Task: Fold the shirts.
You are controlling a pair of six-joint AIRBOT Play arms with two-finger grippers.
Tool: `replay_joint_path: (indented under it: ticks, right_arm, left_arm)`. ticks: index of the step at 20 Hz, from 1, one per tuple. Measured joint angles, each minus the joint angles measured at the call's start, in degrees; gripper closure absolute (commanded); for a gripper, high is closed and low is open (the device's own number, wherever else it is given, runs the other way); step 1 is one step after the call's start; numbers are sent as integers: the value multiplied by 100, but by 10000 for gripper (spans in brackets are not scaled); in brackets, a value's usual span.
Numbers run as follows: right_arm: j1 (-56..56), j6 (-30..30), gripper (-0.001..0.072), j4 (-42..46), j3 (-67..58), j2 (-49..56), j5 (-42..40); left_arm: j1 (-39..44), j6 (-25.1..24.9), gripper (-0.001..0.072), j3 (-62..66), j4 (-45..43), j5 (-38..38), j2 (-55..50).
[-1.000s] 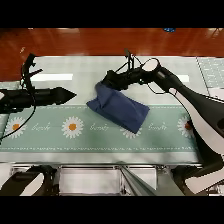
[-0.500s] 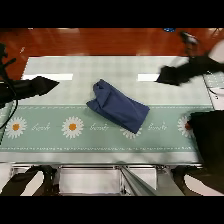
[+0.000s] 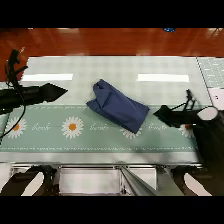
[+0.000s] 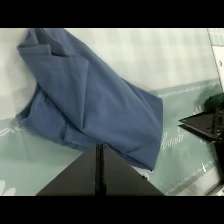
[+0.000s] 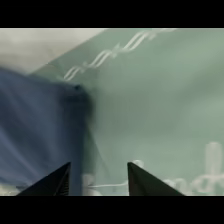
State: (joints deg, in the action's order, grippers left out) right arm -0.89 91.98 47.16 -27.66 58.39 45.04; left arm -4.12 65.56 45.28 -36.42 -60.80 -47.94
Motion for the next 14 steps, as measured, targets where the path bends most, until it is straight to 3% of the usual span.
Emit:
replay_joint_path:
  ticks: [6, 7, 8, 9, 14]
  right_arm:
    - [575, -1427, 303, -2162, -131, 1394, -44]
    - [640, -1567, 384, -2323, -240, 1591, 37]
    - [691, -1683, 579, -2389, -354, 1746, 76]
    - [730, -1794, 684, -2406, -492, 1875, 116]
    - [804, -2214, 685, -2492, -1773, 2107, 776]
  left_arm:
    - [164, 24, 689, -101, 0, 87, -2]
    - [168, 24, 689, -103, 0, 107, -4]
    - [175, 31, 689, -109, 0, 120, -4]
    - [179, 37, 689, -114, 0, 133, -2]
    - [186, 35, 689, -116, 0, 181, -4]
